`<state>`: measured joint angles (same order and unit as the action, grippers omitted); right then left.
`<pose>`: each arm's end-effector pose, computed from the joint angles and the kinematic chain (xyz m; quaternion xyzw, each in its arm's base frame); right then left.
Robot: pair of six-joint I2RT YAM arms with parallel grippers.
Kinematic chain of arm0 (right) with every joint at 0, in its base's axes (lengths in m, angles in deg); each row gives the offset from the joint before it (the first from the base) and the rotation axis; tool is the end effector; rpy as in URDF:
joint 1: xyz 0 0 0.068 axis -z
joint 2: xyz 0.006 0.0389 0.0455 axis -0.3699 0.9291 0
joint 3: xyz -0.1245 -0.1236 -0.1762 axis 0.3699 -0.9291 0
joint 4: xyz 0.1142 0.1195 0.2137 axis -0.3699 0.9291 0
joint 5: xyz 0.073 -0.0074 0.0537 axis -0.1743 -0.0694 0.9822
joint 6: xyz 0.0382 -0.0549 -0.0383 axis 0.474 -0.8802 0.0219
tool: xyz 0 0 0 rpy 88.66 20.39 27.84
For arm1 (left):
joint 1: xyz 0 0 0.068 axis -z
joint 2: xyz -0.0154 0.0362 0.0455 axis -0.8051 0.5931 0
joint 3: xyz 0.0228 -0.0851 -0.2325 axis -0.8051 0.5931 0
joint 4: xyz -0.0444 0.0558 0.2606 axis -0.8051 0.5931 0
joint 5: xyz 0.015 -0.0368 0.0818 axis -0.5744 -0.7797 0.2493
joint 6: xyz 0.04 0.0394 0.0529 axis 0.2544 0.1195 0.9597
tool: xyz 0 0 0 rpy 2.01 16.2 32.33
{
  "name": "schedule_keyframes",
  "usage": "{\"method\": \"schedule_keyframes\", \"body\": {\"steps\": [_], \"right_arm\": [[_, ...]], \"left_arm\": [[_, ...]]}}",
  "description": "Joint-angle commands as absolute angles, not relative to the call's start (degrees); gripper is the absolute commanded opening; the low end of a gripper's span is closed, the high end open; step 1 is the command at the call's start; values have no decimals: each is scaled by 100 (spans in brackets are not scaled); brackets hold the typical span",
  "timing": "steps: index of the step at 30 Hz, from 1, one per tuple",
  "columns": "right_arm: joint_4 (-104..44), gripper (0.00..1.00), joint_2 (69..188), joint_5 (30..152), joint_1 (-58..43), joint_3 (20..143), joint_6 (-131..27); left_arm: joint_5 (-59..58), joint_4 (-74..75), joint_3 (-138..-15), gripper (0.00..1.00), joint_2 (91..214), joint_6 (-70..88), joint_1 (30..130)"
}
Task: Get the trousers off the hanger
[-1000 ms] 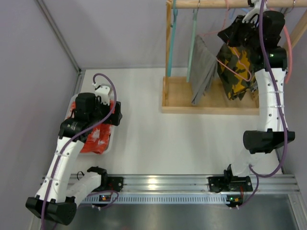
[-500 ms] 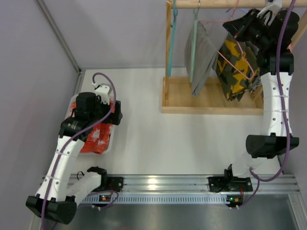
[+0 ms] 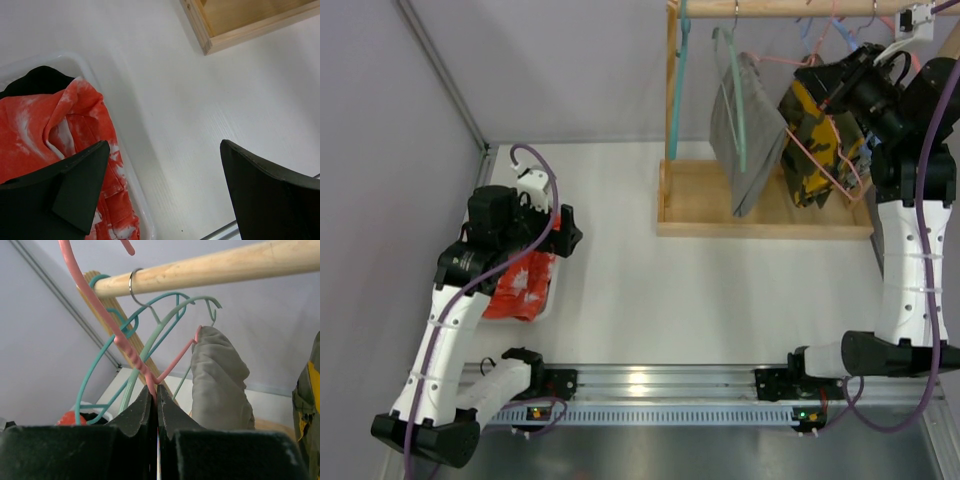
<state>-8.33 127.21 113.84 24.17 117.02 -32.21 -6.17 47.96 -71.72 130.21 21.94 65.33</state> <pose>0.2930 0.0209 0.5527 -0.0363 0.6570 0.3211 0.6811 0.2201 -0.0618 0.3552 0.1573 0.8511 -0.1488 0.4782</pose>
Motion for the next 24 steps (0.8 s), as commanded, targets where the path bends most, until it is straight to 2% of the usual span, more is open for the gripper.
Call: {"method": "schedule_keyframes", "body": {"steps": [1,7,12,16,19,24], "right_arm": [[-1444,0,12100,11458,2522,11455,-3329],[-1303,0,11266,11406,2575,10673,-3083],[-1154,0,10440,11212,2575,9847,-3039],[-882,0,9946,11054,2575,9434,-3048],[-802,0,9665,11019,2567,9363,-2969],[-398,0,9348,10545,2567,9389,-2819]], "left_arm": [[-1083,4652,-7384,99,13013,2446,6505],[-1840,4328,-6912,99,12610,3122,6513],[-2138,3573,-6208,98,12153,3703,6531],[-2122,3089,-5820,99,12230,4255,6724],[-1667,2738,-5697,99,12485,4424,7303],[-717,1938,-5697,99,13047,4240,9086]]}}
